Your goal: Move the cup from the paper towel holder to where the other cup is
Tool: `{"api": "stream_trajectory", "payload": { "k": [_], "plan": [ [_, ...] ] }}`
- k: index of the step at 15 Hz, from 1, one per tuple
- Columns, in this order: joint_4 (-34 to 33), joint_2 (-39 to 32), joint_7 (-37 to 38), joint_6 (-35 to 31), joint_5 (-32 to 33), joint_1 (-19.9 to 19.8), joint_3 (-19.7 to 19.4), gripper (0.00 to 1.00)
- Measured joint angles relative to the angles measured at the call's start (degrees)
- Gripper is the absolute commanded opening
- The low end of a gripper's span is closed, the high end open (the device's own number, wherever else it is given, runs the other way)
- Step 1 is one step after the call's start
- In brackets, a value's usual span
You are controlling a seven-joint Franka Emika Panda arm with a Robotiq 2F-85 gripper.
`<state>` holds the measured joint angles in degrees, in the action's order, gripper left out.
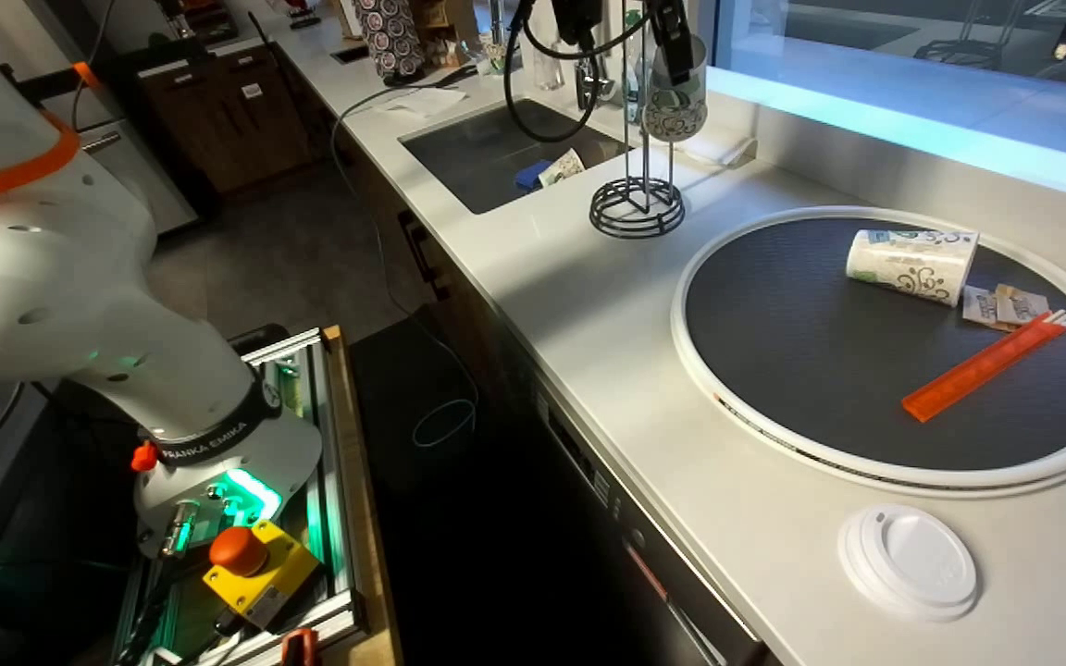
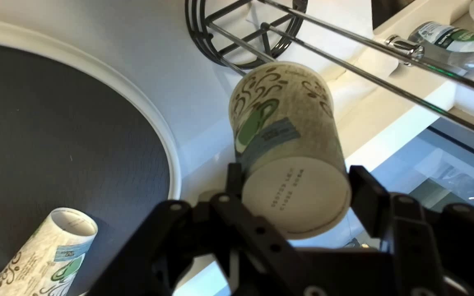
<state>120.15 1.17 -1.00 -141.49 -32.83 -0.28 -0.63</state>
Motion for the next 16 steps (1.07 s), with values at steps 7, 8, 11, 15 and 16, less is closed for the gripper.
{"api": "stream_trajectory", "payload": {
  "k": [7,8,11,15,16],
  "plan": [
    [0.3,3.0,2.2,0.0,0.0,-0.8,-1.4,0.40],
    [0.4,3.4,2.5,0.0,0.2,-1.0,-1.7,0.40],
    [1.0,4.7,5.2,0.0,4.3,-2.0,-2.5,0.40],
    [2.3,4.8,13.2,-0.8,18.4,-5.1,-3.6,0.40],
    [2.7,4.5,15.2,-1.1,22.4,-6.0,-3.8,0.40]
  ]
}}
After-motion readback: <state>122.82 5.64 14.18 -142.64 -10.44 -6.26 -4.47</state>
